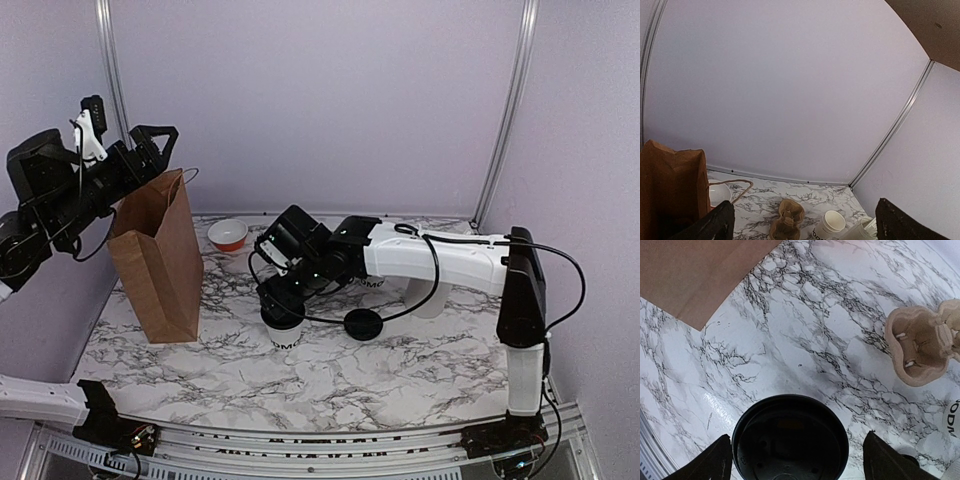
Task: Pack the takeout coffee
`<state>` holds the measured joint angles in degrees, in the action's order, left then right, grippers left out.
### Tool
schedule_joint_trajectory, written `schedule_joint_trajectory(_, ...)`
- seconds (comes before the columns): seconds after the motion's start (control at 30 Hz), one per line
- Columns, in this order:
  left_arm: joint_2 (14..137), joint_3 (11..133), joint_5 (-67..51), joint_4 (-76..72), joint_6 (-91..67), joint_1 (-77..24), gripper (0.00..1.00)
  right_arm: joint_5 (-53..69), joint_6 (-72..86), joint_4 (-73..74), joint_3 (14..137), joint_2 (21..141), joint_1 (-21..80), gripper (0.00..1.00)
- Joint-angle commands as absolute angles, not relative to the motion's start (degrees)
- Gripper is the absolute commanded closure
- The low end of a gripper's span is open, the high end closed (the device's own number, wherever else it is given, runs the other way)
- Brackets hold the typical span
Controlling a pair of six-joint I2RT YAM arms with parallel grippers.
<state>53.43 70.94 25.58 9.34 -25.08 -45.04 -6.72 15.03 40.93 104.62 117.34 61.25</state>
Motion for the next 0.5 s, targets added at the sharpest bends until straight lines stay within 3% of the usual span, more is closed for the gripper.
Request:
schedule_joint_trajectory(0.0, 51.7, 70.0, 28.2, 9.5, -24.8, -44.7, 0.01, -8.7, 15.9, 43.1, 107.5, 118.9, 62.1, 0.13)
schedule_joint_trajectory(0.47, 49.1, 69.0, 29.8, 9.6, -25.0, -44.7, 0.01, -10.3, 16.4, 45.2, 109.0, 121.1, 63.3, 0.2)
